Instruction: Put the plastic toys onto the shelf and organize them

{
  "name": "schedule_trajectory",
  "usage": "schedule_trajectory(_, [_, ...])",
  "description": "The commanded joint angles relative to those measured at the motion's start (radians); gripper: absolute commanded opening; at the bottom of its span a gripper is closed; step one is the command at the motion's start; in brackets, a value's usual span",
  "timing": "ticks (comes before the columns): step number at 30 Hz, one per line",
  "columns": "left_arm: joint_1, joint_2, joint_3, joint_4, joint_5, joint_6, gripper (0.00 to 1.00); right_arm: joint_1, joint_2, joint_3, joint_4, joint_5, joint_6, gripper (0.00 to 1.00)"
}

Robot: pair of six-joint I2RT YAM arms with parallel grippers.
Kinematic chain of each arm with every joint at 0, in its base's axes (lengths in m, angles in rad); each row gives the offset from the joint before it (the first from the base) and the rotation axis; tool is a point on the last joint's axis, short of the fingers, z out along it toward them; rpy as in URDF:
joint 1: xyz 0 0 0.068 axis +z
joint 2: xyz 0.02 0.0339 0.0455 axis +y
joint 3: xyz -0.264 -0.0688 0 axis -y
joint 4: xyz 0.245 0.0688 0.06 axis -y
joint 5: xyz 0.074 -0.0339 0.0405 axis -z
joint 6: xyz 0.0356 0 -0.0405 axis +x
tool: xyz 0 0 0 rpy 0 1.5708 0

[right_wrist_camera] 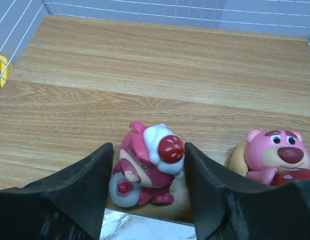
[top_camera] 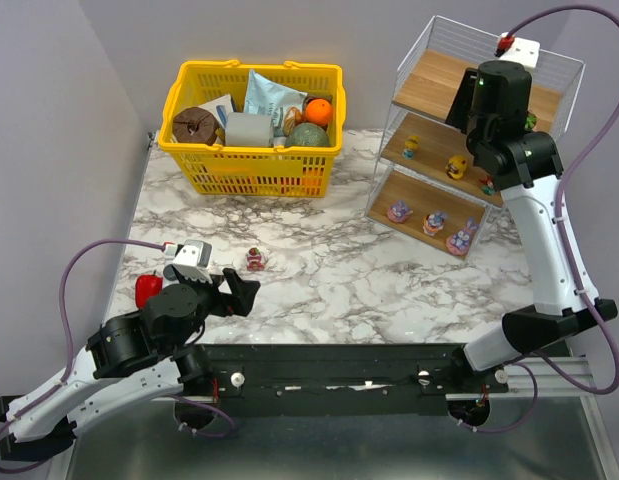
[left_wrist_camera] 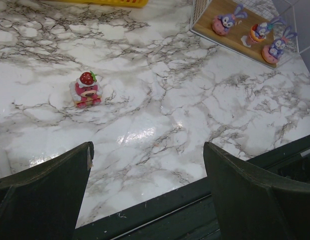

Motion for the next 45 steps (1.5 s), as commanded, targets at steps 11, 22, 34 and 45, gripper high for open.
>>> schedule_trajectory(11, [-0.006,-0.011,-0.003,-0.008,-0.029,-0.005,0.99,-0.007,-0.043,-0.032,-0.048,-0.108,-0.047,0.76])
schedule_trajectory(22, [-0.006,-0.009,-0.005,-0.006,-0.028,-0.005,0.99,-0.007,-0.114,-0.041,-0.052,-0.164,-0.052,0.77])
schedule_trajectory(34, [-0.006,-0.009,-0.003,-0.006,-0.028,-0.005,0.99,-0.007,-0.180,-0.081,-0.055,-0.213,-0.024,0.56])
schedule_trajectory(45, [-0.005,-0.002,-0.005,-0.008,-0.026,-0.004,0.99,-0.007,-0.212,-0.144,-0.017,-0.190,-0.018,0.36])
